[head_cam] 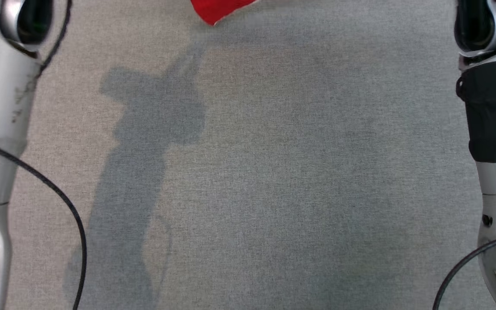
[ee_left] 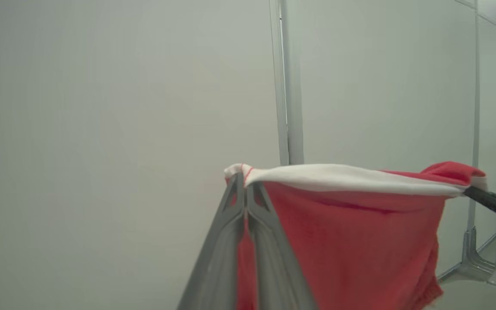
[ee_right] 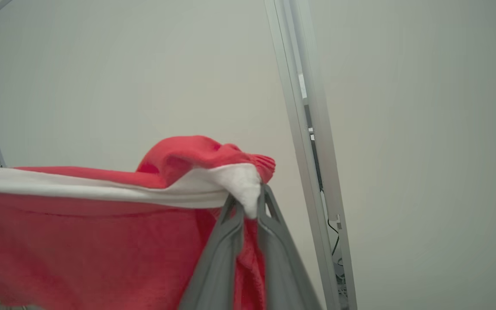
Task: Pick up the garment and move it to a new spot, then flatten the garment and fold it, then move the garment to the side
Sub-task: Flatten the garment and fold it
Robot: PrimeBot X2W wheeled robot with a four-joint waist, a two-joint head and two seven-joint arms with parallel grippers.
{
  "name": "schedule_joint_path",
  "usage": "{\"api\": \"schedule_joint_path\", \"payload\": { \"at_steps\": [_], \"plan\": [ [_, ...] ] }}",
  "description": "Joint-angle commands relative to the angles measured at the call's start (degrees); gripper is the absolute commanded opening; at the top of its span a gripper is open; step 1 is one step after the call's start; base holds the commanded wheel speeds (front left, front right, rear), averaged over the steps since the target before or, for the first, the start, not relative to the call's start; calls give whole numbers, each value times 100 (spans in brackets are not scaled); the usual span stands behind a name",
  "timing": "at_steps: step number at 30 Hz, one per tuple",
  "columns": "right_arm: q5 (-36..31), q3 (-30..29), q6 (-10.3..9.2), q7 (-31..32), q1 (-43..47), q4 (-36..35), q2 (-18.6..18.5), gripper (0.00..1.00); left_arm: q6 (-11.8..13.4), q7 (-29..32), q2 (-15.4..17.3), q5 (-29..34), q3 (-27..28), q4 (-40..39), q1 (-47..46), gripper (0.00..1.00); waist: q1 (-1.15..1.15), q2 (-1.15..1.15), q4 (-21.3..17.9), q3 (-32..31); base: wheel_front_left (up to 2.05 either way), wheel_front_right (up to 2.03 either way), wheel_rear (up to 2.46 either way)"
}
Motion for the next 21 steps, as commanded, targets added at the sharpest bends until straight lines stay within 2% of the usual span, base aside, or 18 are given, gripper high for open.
{"api": "schedule_joint_path", "payload": {
  "at_steps": [1, 7, 12, 16, 21],
  "plan": [
    [73, 76, -3, -150, -112, 450, -35, 0, -91, -37, -119, -98, -59, 434, -11, 0, 0, 0, 25, 28, 0, 0, 0],
    [102, 329, -4, -364, 101, 1734, -72, 0, -245, -70, -513, -495, -227, 1719, 548, 0, 0, 0, 53, 68, 0, 0, 0],
    [238, 544, -5, -485, 652, 2415, -95, 0, -283, -104, -775, -791, -373, 2321, 1279, 0, 0, 0, 48, 34, 0, 0, 0],
    [422, 659, -5, -511, 1130, 2635, -94, 0, -288, -113, -833, -877, -455, 2230, 1760, 0, 0, 0, 50, -22, 0, 0, 0],
    [784, 824, -10, -548, 2094, 2528, -126, 0, -288, -113, -709, -731, -355, 1690, 2730, 0, 0, 0, 44, -157, 0, 0, 0]
  ]
}}
